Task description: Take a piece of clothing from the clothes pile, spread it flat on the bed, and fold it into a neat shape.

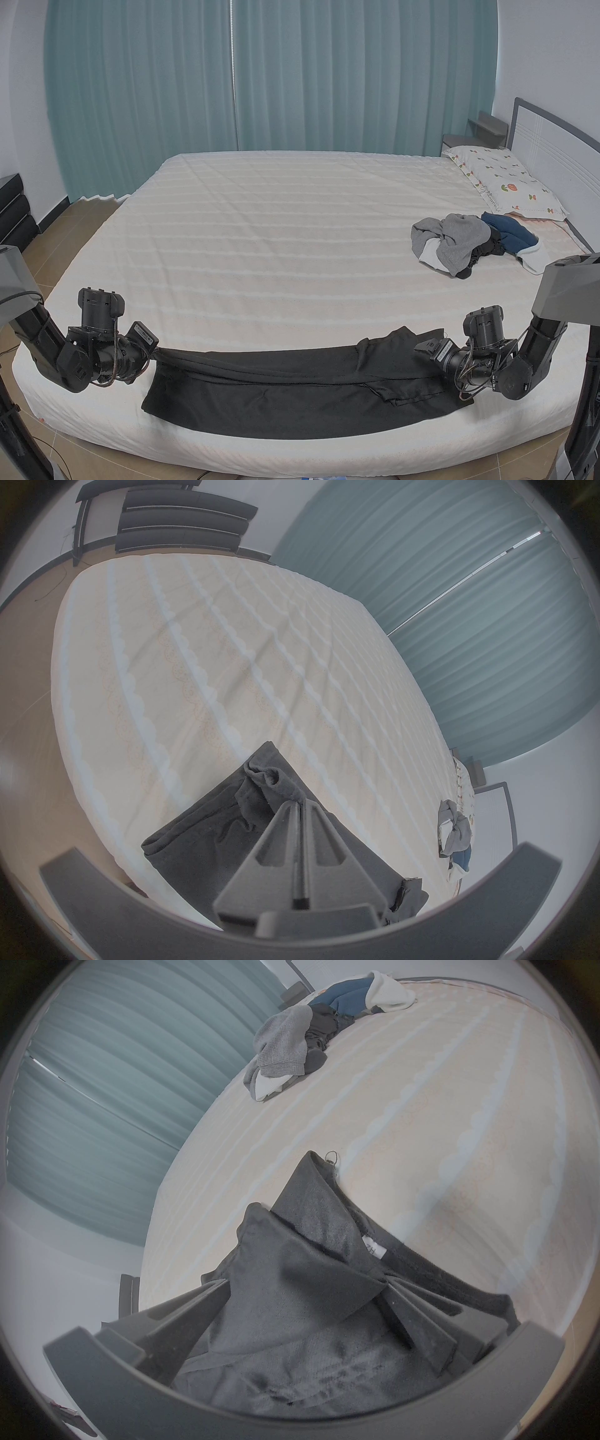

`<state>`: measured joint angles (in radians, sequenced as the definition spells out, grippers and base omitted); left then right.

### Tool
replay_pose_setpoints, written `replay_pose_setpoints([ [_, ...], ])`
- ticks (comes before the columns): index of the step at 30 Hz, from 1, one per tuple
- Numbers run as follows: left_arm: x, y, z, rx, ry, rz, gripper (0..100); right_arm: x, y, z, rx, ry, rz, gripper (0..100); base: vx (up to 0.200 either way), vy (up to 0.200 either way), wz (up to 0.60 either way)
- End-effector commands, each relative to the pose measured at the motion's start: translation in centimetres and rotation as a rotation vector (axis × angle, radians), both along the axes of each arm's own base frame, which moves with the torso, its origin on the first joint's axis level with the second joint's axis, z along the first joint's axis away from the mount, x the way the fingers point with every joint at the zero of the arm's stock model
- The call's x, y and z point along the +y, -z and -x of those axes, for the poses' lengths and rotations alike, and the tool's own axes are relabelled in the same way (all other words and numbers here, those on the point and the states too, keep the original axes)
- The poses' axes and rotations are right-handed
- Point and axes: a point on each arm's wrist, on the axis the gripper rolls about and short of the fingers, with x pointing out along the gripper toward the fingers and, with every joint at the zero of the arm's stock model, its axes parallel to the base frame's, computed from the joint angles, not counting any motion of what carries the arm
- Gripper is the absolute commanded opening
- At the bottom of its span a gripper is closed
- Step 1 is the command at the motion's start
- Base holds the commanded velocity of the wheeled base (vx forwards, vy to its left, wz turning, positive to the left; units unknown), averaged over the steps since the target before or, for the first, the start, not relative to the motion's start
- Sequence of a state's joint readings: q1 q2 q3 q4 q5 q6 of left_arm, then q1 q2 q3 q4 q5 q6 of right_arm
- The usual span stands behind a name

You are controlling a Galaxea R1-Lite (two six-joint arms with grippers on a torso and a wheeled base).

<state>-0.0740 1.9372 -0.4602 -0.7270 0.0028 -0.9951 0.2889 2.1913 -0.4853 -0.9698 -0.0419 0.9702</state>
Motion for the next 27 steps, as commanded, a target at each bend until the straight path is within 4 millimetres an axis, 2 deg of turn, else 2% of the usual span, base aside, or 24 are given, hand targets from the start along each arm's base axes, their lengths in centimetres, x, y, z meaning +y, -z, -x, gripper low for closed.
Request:
replay_pose_setpoints([
  [1,0.0,0.0,0.0,0.0,-0.001,0.0,0,0.1,1.0,-0.6,0.016,0.002,0.005,100,0.0,0.0,0.0],
  [3,0.0,0.0,0.0,-0.001,-0.001,0.0,0,0.2,1.2,-0.8,0.013,0.013,0.017,100,0.0,0.0,0.0],
  [4,0.0,0.0,0.0,-0.001,-0.001,0.0,0,0.2,1.3,-0.8,0.009,0.02,0.023,0,0.0,0.0,0.0],
  [11,0.0,0.1,0.1,0.003,-0.002,-0.003,0,0.1,0.5,-0.8,-0.016,0.028,0.022,0,0.0,0.0,0.0],
  [21,0.0,-1.0,-0.3,-0.042,-0.002,-0.012,0,-0.3,-0.7,-1.3,-0.052,0.037,0.009,0,0.0,0.0,0.0],
  [27,0.1,-2.2,-2.2,-0.11,0.002,-0.009,0,0.1,-2.2,-3.1,-0.135,0.033,-0.018,0,0.0,0.0,0.0],
])
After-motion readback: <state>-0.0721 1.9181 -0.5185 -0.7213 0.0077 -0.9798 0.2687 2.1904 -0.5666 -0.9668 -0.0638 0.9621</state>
